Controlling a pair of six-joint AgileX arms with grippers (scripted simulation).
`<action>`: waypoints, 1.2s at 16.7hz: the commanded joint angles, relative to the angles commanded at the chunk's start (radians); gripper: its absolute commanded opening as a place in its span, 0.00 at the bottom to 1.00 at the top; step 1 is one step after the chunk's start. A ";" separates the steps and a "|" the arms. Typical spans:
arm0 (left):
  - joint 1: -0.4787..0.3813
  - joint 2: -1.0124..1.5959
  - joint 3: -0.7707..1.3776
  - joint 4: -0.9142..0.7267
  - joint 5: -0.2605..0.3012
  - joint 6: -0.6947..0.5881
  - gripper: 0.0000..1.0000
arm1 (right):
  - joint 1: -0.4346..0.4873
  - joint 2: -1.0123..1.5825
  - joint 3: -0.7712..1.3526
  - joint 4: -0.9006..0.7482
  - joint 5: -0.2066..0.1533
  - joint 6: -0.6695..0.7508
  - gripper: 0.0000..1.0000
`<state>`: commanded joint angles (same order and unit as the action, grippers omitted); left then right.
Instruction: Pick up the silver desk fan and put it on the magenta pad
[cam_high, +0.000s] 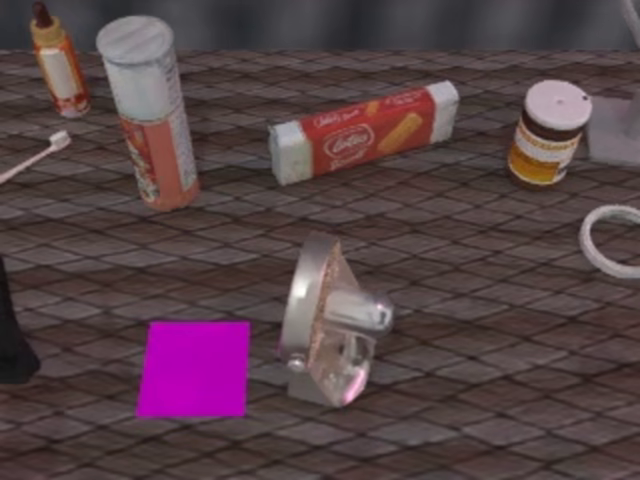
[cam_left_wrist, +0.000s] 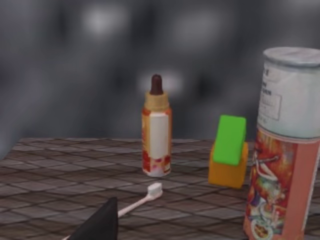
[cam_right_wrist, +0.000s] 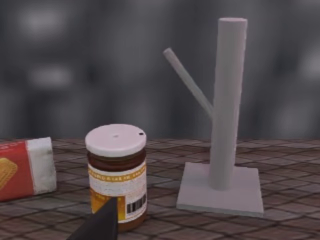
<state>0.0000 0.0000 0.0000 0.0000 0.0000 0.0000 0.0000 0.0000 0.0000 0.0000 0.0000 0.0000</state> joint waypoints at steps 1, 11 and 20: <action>0.000 0.000 0.000 0.000 0.000 0.000 1.00 | 0.000 0.000 0.000 0.000 0.000 0.000 1.00; -0.174 0.459 0.435 -0.365 -0.001 -0.097 1.00 | 0.000 0.000 0.000 0.000 0.000 0.000 1.00; -0.482 1.373 1.302 -0.971 0.002 -0.307 1.00 | 0.000 0.000 0.000 0.000 0.000 0.000 1.00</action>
<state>-0.4818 1.3729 1.3022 -0.9710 0.0021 -0.3067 0.0000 0.0000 0.0000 0.0000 0.0000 0.0000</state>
